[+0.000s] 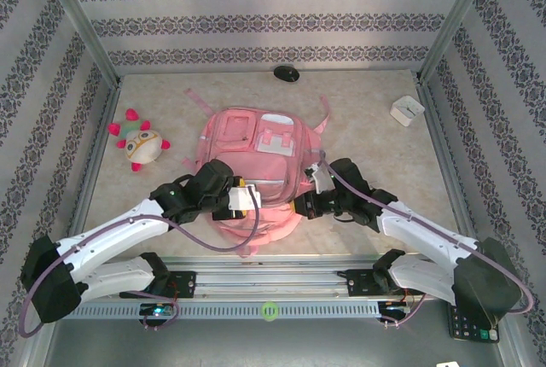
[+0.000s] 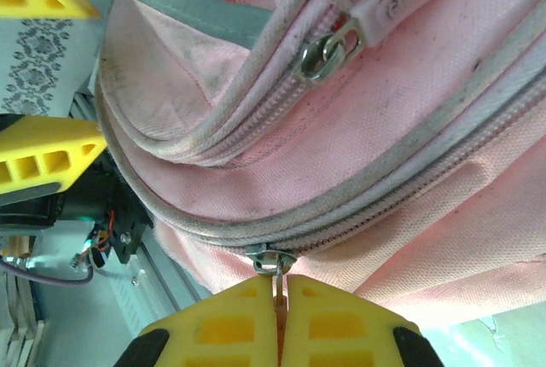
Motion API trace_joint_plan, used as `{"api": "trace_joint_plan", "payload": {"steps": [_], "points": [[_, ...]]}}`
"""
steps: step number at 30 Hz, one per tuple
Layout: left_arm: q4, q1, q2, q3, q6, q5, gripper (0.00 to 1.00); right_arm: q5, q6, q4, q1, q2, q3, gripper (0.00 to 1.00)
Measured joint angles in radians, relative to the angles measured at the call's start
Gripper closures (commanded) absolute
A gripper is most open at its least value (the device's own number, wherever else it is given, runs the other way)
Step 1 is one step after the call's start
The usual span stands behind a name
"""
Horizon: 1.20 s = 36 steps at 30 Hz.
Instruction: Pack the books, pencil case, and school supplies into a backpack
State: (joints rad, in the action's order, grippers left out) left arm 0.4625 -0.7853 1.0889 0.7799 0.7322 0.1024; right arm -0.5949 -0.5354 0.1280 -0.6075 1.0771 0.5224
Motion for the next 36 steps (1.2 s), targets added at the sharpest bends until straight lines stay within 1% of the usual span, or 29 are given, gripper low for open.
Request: {"api": "trace_joint_plan", "payload": {"steps": [2,4,7,9,13,14,15,16,18,19,20,22,24,28,31,33,36], "points": [[-0.013,-0.027,0.032,0.034,-0.040,-0.002,0.26,0.003,-0.008,-0.003,-0.006,0.015,0.000,1.00],[-0.060,-0.082,0.081,0.071,-0.080,-0.021,0.22,0.004,-0.011,-0.006,-0.011,0.024,0.000,1.00],[-0.139,-0.153,0.178,0.117,-0.117,-0.059,0.20,0.004,-0.011,-0.006,-0.013,0.027,0.000,1.00],[-0.181,-0.171,0.233,0.126,-0.128,-0.066,0.19,0.004,-0.012,-0.006,-0.013,0.027,0.000,1.00],[-0.201,-0.175,0.292,0.122,-0.136,-0.082,0.19,0.004,-0.012,-0.006,-0.013,0.028,0.000,1.00],[-0.204,-0.175,0.294,0.119,-0.137,-0.085,0.22,0.004,-0.012,-0.006,-0.013,0.028,0.000,1.00],[-0.213,-0.175,0.294,0.113,-0.137,-0.089,0.46,0.004,-0.013,-0.006,-0.013,0.028,0.000,1.00],[-0.222,-0.175,0.294,0.104,-0.138,-0.097,0.55,0.003,-0.015,-0.006,-0.013,0.028,0.000,1.00],[-0.245,-0.176,0.290,0.069,-0.134,-0.101,0.78,0.003,-0.015,-0.010,-0.012,0.028,0.000,1.00],[-0.257,-0.180,0.286,0.051,-0.130,-0.099,0.86,0.003,-0.015,-0.012,-0.011,0.028,0.000,1.00],[-0.266,-0.183,0.279,0.039,-0.125,-0.096,0.90,0.003,-0.016,-0.012,-0.008,0.028,0.000,1.00],[-0.277,-0.185,0.244,0.016,-0.112,-0.082,0.95,-0.004,-0.017,-0.015,0.026,0.027,0.000,1.00],[-0.290,-0.174,0.199,-0.005,-0.103,-0.068,0.97,-0.025,-0.017,-0.025,0.089,0.027,-0.001,1.00],[-0.327,-0.154,0.113,-0.049,-0.077,-0.014,0.98,-0.109,-0.002,-0.059,0.243,0.053,0.000,1.00],[-0.335,-0.150,0.069,-0.066,-0.054,0.029,0.99,-0.169,0.018,-0.071,0.329,0.132,0.021,1.00],[-0.331,-0.148,0.050,-0.076,-0.043,0.047,0.99,-0.191,0.028,-0.074,0.357,0.194,0.051,1.00],[-0.329,-0.140,0.040,-0.086,-0.030,0.051,0.99,-0.225,0.042,-0.073,0.362,0.248,0.084,1.00]]}}
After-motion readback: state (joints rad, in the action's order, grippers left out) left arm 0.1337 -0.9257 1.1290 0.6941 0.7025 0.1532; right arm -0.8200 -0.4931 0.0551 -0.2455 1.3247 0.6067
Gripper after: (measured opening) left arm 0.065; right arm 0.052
